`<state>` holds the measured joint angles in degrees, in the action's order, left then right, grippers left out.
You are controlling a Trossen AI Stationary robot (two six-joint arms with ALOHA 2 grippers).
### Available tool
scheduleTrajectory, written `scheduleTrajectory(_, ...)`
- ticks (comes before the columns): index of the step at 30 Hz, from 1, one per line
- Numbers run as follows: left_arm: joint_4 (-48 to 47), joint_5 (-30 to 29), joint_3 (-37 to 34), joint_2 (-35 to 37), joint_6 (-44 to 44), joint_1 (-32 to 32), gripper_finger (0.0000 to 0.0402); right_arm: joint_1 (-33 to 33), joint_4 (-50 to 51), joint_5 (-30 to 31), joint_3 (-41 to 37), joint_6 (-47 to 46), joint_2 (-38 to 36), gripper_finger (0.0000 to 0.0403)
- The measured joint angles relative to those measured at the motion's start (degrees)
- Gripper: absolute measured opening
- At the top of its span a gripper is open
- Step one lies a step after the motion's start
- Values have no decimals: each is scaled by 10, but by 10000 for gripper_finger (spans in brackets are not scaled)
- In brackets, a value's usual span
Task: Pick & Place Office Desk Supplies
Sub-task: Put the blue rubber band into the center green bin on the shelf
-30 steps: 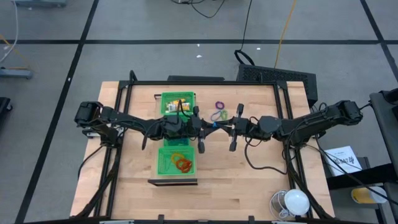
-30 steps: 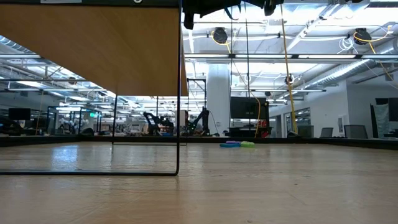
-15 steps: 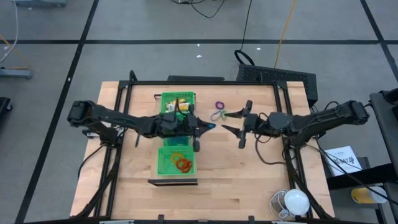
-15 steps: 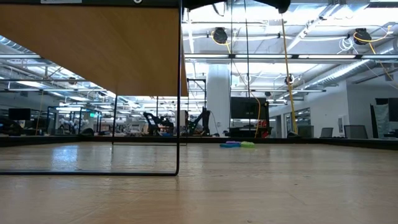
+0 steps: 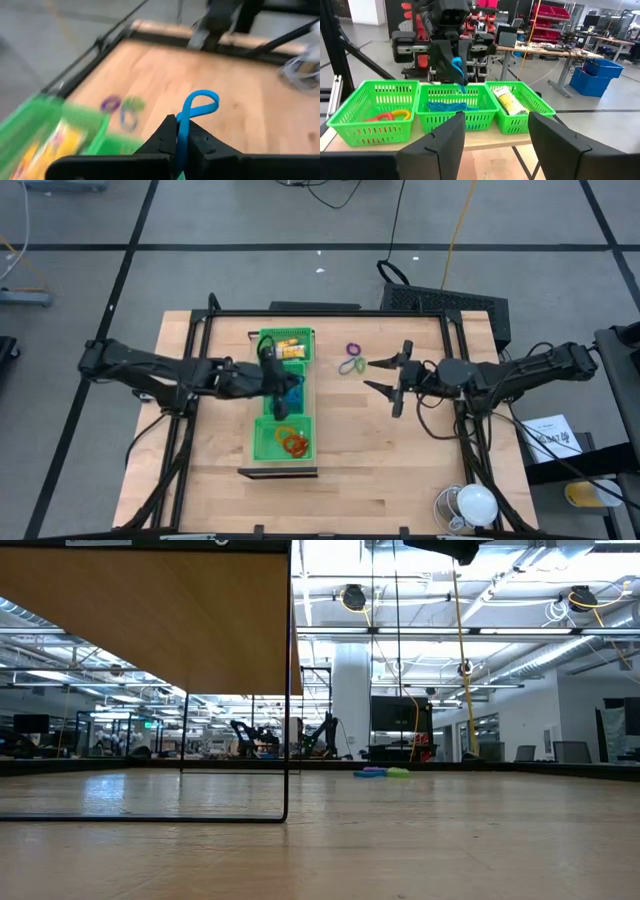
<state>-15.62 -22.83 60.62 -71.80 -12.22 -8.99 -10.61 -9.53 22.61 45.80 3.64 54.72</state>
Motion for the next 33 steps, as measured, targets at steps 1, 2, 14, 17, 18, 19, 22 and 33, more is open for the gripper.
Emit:
scheduleTrajectory(1, -26, -12, 0, 2, -19, -4, 10, 0, 2, 0, 0, 0, 1, 206)
scheduleTrajectory(2, -52, -23, 0, 4, -37, -7, 8, 0, 6, 0, 0, 0, 2, 204)
scheduleTrajectory(14, -139, -34, 0, 6, -172, -9, 66, 0, 8, 0, 0, 0, 7, 201)
scheduleTrajectory(17, -142, -31, 0, 6, -191, -1, 101, 0, 9, 0, 0, 0, 7, 201)
scheduleTrajectory(18, -144, -28, 0, 6, -196, 2, 115, 0, 8, 0, 0, 0, 7, 201)
scheduleTrajectory(19, -145, -26, 0, 6, -200, 4, 131, 0, 8, 0, 0, 0, 7, 201)
scheduleTrajectory(22, -146, -26, 0, 6, -208, 7, 182, 0, 8, 0, 0, 0, 7, 199)
scheduleTrajectory(33, -134, -11, 0, 26, -135, 2, 291, 0, 9, 0, 0, 0, 7, 197)
